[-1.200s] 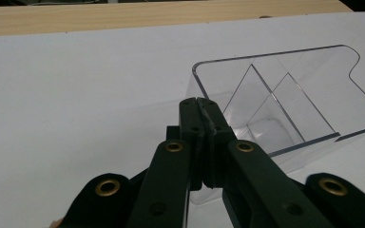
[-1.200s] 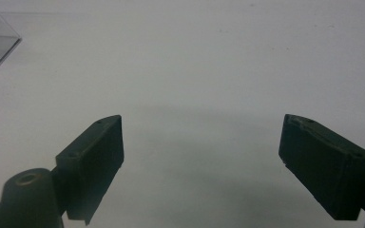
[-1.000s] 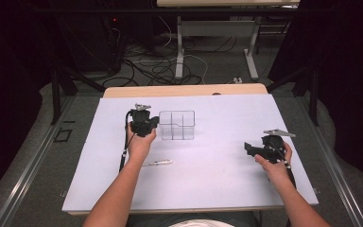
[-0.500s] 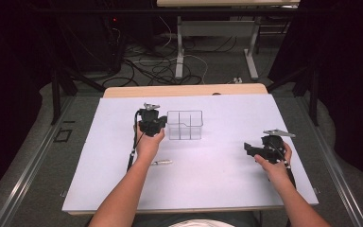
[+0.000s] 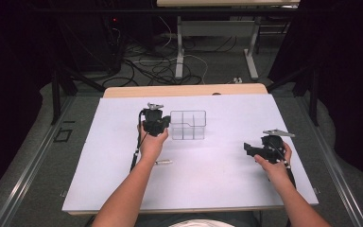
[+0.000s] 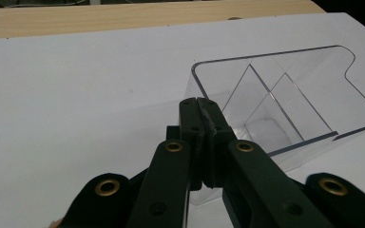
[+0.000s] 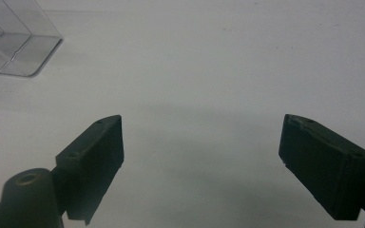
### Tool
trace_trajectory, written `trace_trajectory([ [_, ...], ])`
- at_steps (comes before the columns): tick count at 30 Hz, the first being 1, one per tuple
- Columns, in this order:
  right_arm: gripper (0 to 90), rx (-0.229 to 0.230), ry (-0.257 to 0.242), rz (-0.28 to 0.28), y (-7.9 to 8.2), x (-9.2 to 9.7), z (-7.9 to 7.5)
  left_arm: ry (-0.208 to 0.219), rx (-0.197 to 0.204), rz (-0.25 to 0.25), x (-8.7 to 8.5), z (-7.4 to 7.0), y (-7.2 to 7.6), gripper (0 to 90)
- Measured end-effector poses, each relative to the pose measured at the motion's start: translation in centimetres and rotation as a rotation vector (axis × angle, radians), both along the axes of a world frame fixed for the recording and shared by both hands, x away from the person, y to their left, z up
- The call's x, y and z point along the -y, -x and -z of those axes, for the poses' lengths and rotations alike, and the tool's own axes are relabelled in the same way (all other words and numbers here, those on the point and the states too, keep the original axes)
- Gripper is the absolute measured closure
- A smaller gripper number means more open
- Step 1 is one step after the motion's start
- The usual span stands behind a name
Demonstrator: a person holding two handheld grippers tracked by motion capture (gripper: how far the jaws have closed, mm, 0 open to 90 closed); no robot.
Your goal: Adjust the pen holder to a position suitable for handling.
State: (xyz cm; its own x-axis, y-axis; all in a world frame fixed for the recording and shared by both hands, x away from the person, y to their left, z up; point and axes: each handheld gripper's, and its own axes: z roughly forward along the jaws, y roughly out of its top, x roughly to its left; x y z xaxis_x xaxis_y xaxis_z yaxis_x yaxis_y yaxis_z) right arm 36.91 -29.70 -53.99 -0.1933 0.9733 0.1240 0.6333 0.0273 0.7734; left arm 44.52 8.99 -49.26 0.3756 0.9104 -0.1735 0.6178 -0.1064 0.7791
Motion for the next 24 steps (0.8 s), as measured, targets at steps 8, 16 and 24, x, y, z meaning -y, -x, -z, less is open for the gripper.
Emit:
trace_trajectory([
  [8, 14.7, 0.0, 0.0, 0.002, 0.1, 0.1, -0.1, 0.029, -0.016, 0.021, -0.6, -0.2, 0.0, 87.6],
  [16, 14.7, 0.002, -0.004, 0.007, 0.2, 0.1, -0.1, 0.054, -0.009, 0.056, -1.3, -0.8, 0.8, 81.2],
  [24, 14.7, 0.001, -0.005, 0.009, 0.2, 0.1, -0.1, 0.088, -0.008, 0.066, -2.5, -1.2, 1.7, 75.4],
])
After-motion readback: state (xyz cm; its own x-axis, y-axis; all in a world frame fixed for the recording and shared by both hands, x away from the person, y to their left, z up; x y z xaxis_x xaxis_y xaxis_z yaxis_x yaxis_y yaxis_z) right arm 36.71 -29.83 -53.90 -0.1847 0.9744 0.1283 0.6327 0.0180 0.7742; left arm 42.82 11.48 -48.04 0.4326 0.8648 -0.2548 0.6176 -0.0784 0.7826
